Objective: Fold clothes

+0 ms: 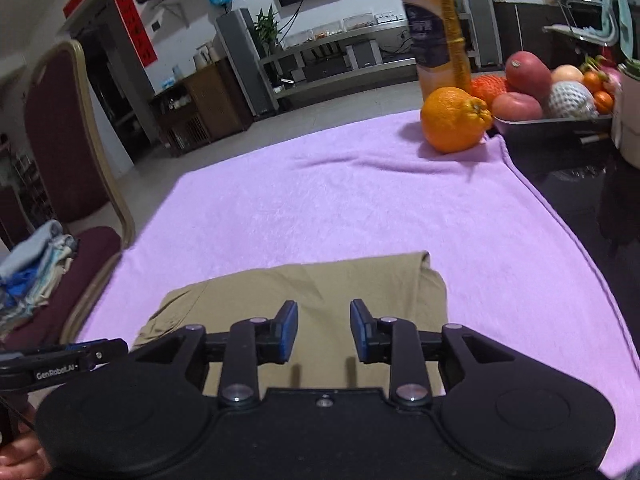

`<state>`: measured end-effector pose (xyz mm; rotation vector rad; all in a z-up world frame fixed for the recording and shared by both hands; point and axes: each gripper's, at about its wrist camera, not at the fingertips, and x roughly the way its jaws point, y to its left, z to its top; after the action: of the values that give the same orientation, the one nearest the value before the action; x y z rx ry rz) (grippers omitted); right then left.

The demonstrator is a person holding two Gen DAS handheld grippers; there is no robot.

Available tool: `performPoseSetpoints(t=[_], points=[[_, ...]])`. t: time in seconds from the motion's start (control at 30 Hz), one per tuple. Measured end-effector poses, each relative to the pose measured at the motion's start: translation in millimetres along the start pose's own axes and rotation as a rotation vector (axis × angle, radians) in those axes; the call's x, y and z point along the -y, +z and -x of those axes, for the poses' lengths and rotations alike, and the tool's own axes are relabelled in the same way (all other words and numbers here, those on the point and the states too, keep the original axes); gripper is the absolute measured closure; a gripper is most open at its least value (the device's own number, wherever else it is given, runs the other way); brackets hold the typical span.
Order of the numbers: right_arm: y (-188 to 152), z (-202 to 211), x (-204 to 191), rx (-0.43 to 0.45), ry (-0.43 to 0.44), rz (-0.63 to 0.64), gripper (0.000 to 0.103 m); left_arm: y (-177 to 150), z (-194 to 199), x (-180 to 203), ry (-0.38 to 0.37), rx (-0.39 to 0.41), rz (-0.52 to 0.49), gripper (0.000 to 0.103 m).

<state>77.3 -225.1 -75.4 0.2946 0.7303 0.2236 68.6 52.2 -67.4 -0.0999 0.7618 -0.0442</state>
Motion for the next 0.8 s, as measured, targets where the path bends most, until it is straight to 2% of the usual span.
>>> performPoseSetpoints(t=[0.1,0.17,0.27,0.37,0.43,0.5,0.57,0.63,0.73,0.8], points=[[-15.0,-7.6,-9.2,-0.047,0.016,0.058,0.075,-11.6,-8.4,18.0,0.013,-0.012,-0.065,0.085],[-28.8,-19.9,-17.1,-0.097,0.014,0.107,0.078,-23.6,-24.1,24.2,0.046,-0.062,-0.106,0.091],[-45.8,-34.8,-26.8,-0.161,0.004,0.176,0.08,-42.2,-36.7,28.2,0.082,-0.092,-0.182,0.088],[-52.7,-39.5,-30.2,-0.196,-0.027,0.235,0.08,-44.2,-33.4,37.6,0.123,-0.101,-0.254,0.088],[-45.7,-34.2,-28.8,-0.222,-0.041,0.194,0.08,-43.6,-25.5,34.5,0.119,-0.106,-0.24,0.088],[-39.3,-15.0,-14.5,-0.182,-0.017,0.111,0.078,-43.6,-8.1,27.7,0.086,-0.086,-0.199,0.088],[-33.2,5.8,1.2,-0.134,0.012,0.024,0.064,-41.3,11.2,17.0,0.027,-0.057,-0.125,0.086],[-27.1,26.5,16.9,-0.086,0.041,-0.062,0.056,-35.2,27.1,12.1,-0.019,-0.009,-0.068,0.086],[-25.3,34.0,55.2,-0.07,0.088,-0.261,0.055,-24.5,32.5,11.8,-0.051,0.033,-0.035,0.086],[-27.7,31.6,78.2,-0.081,0.101,-0.377,0.055,-24.7,22.8,19.9,-0.058,0.017,-0.062,0.086]])
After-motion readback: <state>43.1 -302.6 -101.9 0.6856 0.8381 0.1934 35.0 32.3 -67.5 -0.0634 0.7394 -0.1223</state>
